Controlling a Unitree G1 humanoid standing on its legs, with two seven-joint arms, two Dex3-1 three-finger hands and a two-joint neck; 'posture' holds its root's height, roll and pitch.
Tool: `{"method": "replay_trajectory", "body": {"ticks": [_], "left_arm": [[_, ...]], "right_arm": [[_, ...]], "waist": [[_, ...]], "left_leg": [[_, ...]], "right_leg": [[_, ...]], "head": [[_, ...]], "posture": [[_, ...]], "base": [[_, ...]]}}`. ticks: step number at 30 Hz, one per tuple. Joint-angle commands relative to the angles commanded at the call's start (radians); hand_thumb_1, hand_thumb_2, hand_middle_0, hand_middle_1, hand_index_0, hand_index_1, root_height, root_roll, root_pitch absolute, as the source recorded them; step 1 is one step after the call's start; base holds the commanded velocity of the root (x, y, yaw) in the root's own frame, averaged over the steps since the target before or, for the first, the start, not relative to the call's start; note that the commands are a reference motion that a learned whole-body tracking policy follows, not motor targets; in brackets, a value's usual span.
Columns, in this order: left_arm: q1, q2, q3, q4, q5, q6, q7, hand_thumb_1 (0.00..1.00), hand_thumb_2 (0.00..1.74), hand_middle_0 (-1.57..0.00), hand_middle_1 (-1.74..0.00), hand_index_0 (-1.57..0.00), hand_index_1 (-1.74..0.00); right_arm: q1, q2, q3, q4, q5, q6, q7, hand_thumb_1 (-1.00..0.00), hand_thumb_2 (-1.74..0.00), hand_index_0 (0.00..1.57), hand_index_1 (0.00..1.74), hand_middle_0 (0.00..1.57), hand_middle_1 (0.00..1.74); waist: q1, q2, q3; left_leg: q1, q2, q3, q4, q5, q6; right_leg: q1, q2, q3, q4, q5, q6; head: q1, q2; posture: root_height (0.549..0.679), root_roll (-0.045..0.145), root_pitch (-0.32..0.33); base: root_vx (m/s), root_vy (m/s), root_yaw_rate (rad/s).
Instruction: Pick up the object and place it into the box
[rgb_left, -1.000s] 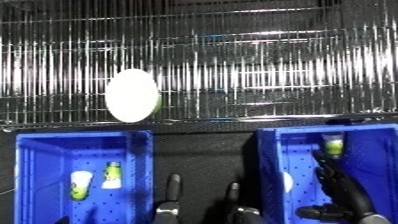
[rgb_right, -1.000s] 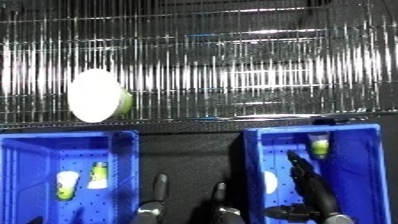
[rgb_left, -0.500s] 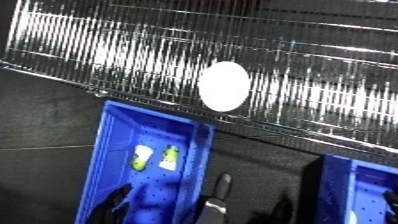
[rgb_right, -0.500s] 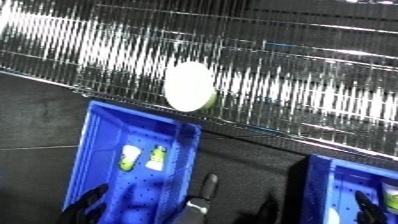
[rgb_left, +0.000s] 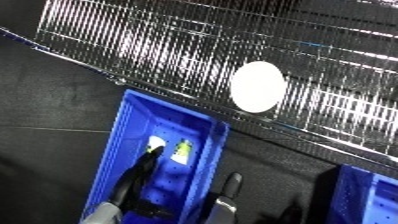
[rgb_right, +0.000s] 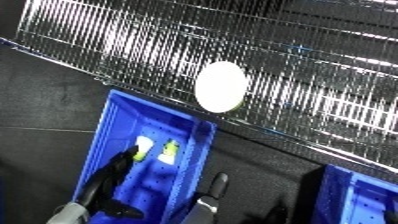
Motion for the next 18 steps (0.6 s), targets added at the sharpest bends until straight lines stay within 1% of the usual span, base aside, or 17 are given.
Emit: {"method": "replay_trajectory", "body": {"ticks": [2,4,8,10,13,16,18], "left_arm": [[0.014,0.036,0.0,-0.113,-0.019,-0.023,0.008,0.0,0.0,0.0,0.0,0.0,0.0],[0.03,0.077,0.012,-0.246,-0.041,-0.049,0.029,0.0,0.0,0.0,0.0,0.0,0.0],[0.057,0.125,0.071,-0.462,-0.081,-0.083,0.074,0.0,0.0,0.0,0.0,0.0,0.0],[0.069,0.128,0.101,-0.529,-0.092,-0.1,0.079,0.0,0.0,0.0,0.0,0.0,0.0],[0.081,0.12,0.134,-0.598,-0.1,-0.123,0.078,0.0,0.0,0.0,0.0,0.0,0.0],[0.084,0.106,0.15,-0.637,-0.102,-0.135,0.07,0.0,0.0,0.0,0.0,0.0,0.0],[0.081,0.098,0.15,-0.651,-0.094,-0.138,0.065,0.0,0.0,0.0,0.0,0.0,0.0]], "right_arm": [[0.015,-0.01,-0.008,0.001,0.013,-0.005,0.006,0.0,0.0,0.0,0.0,0.0,0.0],[0.031,-0.019,-0.019,0.005,0.029,-0.012,0.013,0.0,0.0,0.0,0.0,0.0,0.0],[0.059,-0.022,-0.04,0.016,0.065,-0.026,0.029,0.0,0.0,0.0,0.0,0.0,0.0],[0.069,-0.018,-0.049,0.021,0.081,-0.032,0.034,0.0,0.0,0.0,0.0,0.0,0.0],[0.075,-0.01,-0.058,0.029,0.104,-0.034,0.039,0.0,0.0,0.0,0.0,0.0,0.0],[0.075,-0.002,-0.064,0.036,0.12,-0.031,0.041,0.0,0.0,0.0,0.0,0.0,0.0],[0.074,0.003,-0.065,0.04,0.127,-0.029,0.042,0.0,0.0,0.0,0.0,0.0,0.0]], "waist": [[0.007,0.002,0.0],[0.018,0.005,0.0],[0.04,0.002,0.0],[0.05,-0.002,0.0],[0.064,-0.01,0.0],[0.073,-0.019,0.0],[0.074,-0.025,0.0]], "left_leg": [[-0.003,-0.003,-0.004,0.001,-0.003,-0.0001],[-0.008,-0.008,-0.009,0.004,-0.006,0.0001],[-0.018,-0.02,-0.019,0.01,-0.011,-0.0003],[-0.02,-0.024,-0.024,0.011,-0.013,-0.0002],[-0.021,-0.03,-0.031,0.012,-0.016,-0.0002],[-0.017,-0.035,-0.037,0.008,-0.017,-0.0011],[-0.012,-0.035,-0.039,0.004,-0.017,-0.0017]], "right_leg": [[0.0,-0.0033,-0.005,0.001,0.001,0.0008],[-0.002,-0.0076,-0.012,0.002,0.002,0.0011],[-0.001,-0.0161,-0.027,0.002,0.006,0.0012],[0.0,-0.0186,-0.034,0.002,0.007,0.0008],[0.003,-0.0212,-0.043,0.002,0.009,-0.0002],[0.011,-0.0214,-0.049,-0.004,0.011,-0.0006],[0.018,-0.021,-0.051,-0.01,0.013,0.0]], "head": [[0.018,-0.002],[0.064,-0.01],[0.128,-0.014],[0.159,-0.015],[0.192,-0.017],[0.21,-0.02],[0.213,-0.02]], "posture": [[0.647,0.039,0.018],[0.648,0.04,0.02],[0.648,0.04,0.022],[0.648,0.04,0.022],[0.649,0.04,0.022],[0.65,0.039,0.021],[0.65,0.038,0.02]], "base": [[-0.001,0.003,0.122],[0.005,-0.007,0.168],[0.021,-0.039,0.186],[0.031,-0.055,0.16],[0.033,-0.055,0.123],[0.044,-0.049,0.065],[0.046,-0.034,0.007]]}}
